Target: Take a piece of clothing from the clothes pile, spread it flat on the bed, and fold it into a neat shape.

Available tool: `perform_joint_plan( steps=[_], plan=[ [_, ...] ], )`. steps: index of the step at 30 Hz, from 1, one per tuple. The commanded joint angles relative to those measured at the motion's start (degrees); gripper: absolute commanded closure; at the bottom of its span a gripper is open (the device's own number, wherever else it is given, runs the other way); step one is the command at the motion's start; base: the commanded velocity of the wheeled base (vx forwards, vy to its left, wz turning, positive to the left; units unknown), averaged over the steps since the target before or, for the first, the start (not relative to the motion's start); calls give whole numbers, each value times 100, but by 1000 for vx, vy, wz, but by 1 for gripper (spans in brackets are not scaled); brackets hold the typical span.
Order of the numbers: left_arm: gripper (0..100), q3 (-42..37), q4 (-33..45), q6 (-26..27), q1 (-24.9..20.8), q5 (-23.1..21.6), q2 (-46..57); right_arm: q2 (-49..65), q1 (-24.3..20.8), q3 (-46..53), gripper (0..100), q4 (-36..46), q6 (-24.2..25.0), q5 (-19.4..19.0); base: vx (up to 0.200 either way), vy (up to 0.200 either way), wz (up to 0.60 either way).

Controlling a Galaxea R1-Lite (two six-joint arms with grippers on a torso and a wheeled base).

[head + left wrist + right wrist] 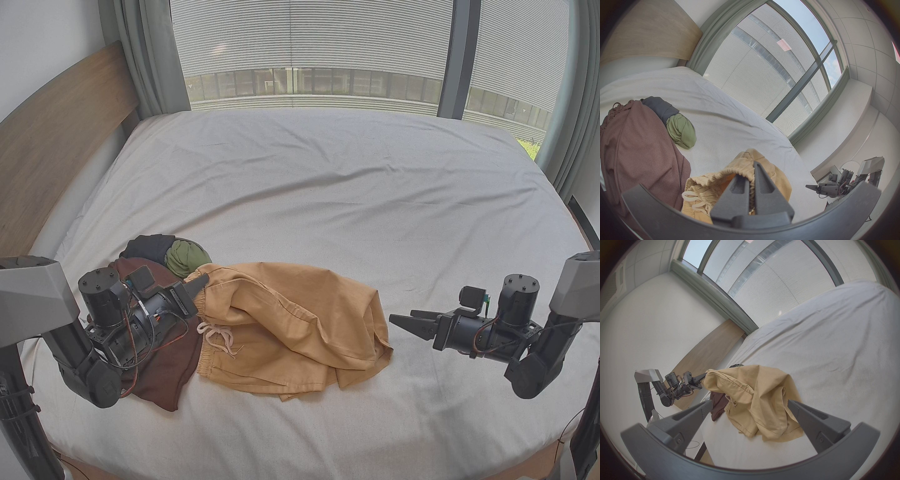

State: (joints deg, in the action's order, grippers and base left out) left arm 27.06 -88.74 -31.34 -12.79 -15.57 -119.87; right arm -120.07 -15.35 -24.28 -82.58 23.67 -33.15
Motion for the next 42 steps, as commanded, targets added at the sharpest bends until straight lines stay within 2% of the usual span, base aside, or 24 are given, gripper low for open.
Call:
perform_joint_plan(
  steps=[1,6,12,14,16,34,42],
  plan=[
    [100,-8,-3,-3,-4,1,-28,-957,-135,-50,0,-522,304,28,0,0,0],
    [100,-8,-3,-3,-13,-8,-19,-1177,-179,-94,0,-584,375,36,0,0,0],
    [100,-8,-3,-12,-22,-17,-19,-1353,-197,-305,0,-584,753,54,0,0,0],
    [100,-17,-3,-3,-22,-17,-19,-1362,-197,-349,0,-584,1104,54,0,0,0],
    [100,-17,-3,-3,-31,-17,-28,-1414,-197,-393,0,-584,1192,63,0,0,0],
    [100,-34,-3,-12,-57,-25,-45,-2109,-390,-788,0,-593,1183,98,0,0,0],
    [100,-34,-3,-12,-75,-25,-45,-2460,-566,-1096,0,-593,1175,449,0,0,0]
  ],
)
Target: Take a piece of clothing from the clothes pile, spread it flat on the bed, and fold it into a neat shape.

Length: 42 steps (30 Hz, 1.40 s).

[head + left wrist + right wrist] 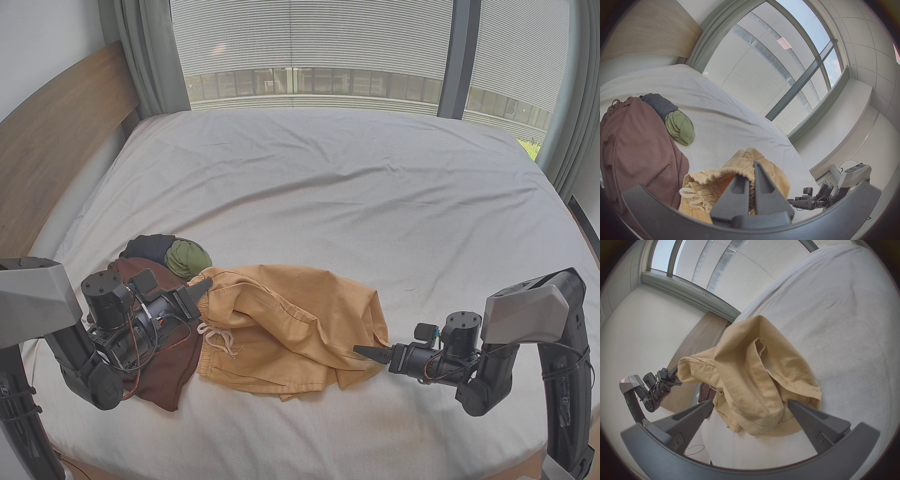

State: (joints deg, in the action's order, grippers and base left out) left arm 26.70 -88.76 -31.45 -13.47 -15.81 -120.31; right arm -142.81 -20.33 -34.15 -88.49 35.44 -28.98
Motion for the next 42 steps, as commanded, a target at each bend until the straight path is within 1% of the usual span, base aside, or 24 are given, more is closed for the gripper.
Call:
perform_joint_plan(
  steps=[1,4,5,11,14,19,21,22,24,26,27,29,30,32,36,37,40,42],
  plan=[
    [100,2,-1,-10,-6,-1,-1,-221,-76,-119,0,-1,-2,41,0,0,0],
    [100,2,-1,-10,-6,-1,7,-247,-76,-154,0,-1,7,50,0,0,0],
    [100,2,-1,-10,-6,-1,7,-247,-76,-154,100,-1,7,59,0,0,0],
    [100,2,-1,-19,-6,-1,-10,-238,-94,-136,100,-10,16,68,0,0,0],
    [100,11,-1,-19,-6,-1,-54,-80,-14,4,100,-10,-2,76,0,0,0],
    [100,-15,-1,-28,-6,-1,-63,913,337,418,100,7,-63,68,0,0,0],
    [100,-24,-1,-28,-15,-1,-72,1045,390,461,100,16,-63,68,0,0,0],
    [100,-33,-1,-28,-24,-1,-89,1414,487,541,100,122,-72,68,0,0,0],
    [100,-42,-1,-28,-50,-1,-124,1616,495,567,100,376,-81,68,0,0,0],
    [100,-42,-1,-28,-59,-1,-124,1634,495,567,100,403,-81,68,0,0,0],
    [100,-59,-1,-19,-86,17,-212,1810,416,576,100,781,-204,68,0,0,0],
    [100,-59,-1,-19,-86,25,-230,1810,355,585,100,842,-301,68,0,0,0],
    [100,-59,-1,-19,-86,25,-256,1730,196,602,100,807,-512,68,0,0,0],
    [100,-51,-1,-10,-86,34,-291,1581,144,593,100,790,-599,50,0,0,0],
    [100,-42,-1,7,-86,34,-353,1045,56,585,100,315,-617,-3,0,0,0],
    [100,-42,-1,16,-86,34,-370,860,3,602,100,25,-599,-20,0,0,0],
    [100,-33,-1,16,-77,43,-370,562,-58,611,100,7,-617,-47,0,0,0],
    [100,-33,-1,16,-68,43,-353,535,-67,611,100,7,-599,-152,0,0,0]
  ],
)
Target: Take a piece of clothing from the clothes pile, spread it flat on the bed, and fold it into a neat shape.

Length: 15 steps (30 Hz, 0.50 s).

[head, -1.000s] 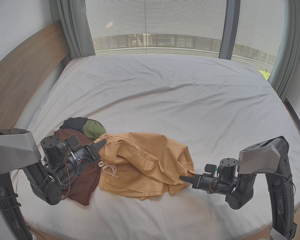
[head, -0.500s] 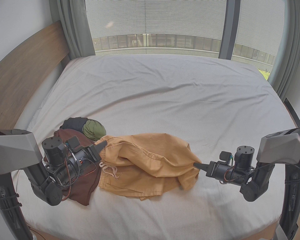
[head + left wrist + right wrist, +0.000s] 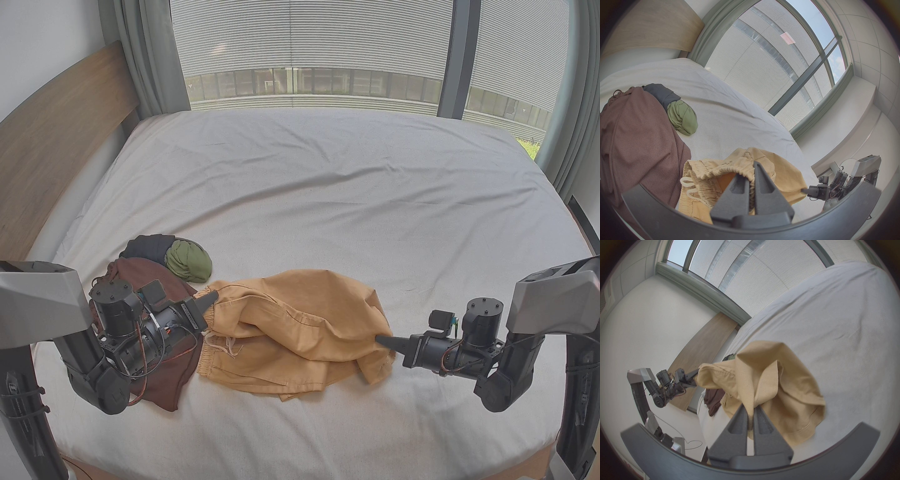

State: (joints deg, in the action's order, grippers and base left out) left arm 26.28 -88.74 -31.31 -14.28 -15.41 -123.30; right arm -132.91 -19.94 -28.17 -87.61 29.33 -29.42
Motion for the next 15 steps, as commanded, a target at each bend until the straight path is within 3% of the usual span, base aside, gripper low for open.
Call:
perform_joint_plan(
  steps=[1,2,15],
  plan=[
    [100,8,-3,2,12,3,-45,-455,-97,5,100,-80,38,-161,0,0,0],
    [100,8,-3,2,12,3,-37,-455,-97,5,0,-80,46,-179,0,0,0],
    [100,26,-3,-7,21,3,-28,-771,-27,-22,0,-80,152,-205,0,0,0]
  ],
)
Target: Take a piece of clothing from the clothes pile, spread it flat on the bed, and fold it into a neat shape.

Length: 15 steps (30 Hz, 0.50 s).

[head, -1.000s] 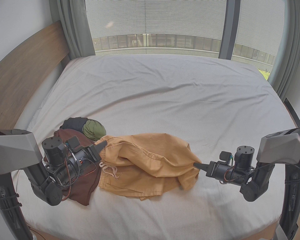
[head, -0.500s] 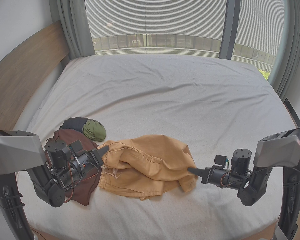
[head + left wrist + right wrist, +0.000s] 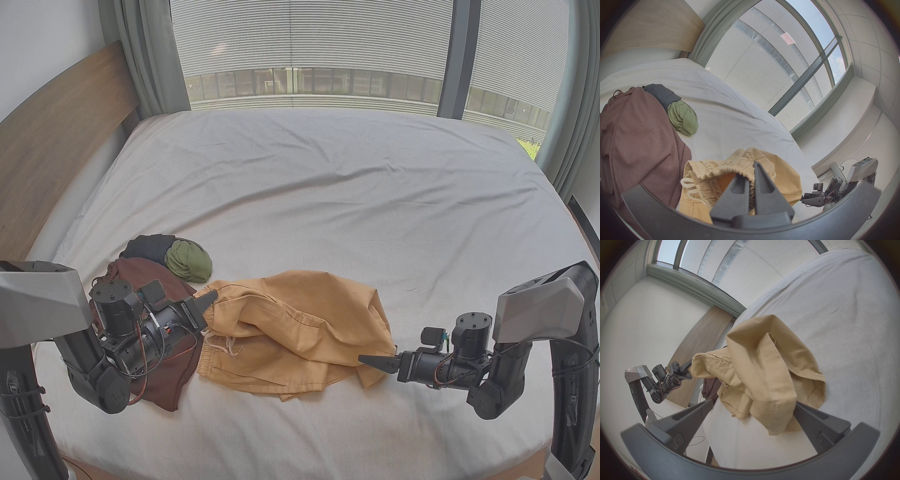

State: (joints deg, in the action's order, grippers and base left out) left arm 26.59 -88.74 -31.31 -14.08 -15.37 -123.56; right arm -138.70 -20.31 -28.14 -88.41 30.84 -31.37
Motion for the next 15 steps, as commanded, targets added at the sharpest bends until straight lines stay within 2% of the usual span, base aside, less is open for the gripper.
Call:
perform_joint_plan(
  steps=[1,7,10,15],
  plan=[
    [100,-4,-3,-7,2,-1,-1,-271,1,-34,0,-1,1,-10,0,0,0],
    [100,4,-3,-7,-7,-1,-1,-324,-17,-113,0,-10,97,-80,0,0,0],
    [100,22,-3,-7,2,-1,-1,-148,18,-43,0,-28,291,-361,0,0,0],
    [100,75,-3,-7,28,-1,-10,370,194,186,0,-36,326,-783,0,0,0]
  ],
)
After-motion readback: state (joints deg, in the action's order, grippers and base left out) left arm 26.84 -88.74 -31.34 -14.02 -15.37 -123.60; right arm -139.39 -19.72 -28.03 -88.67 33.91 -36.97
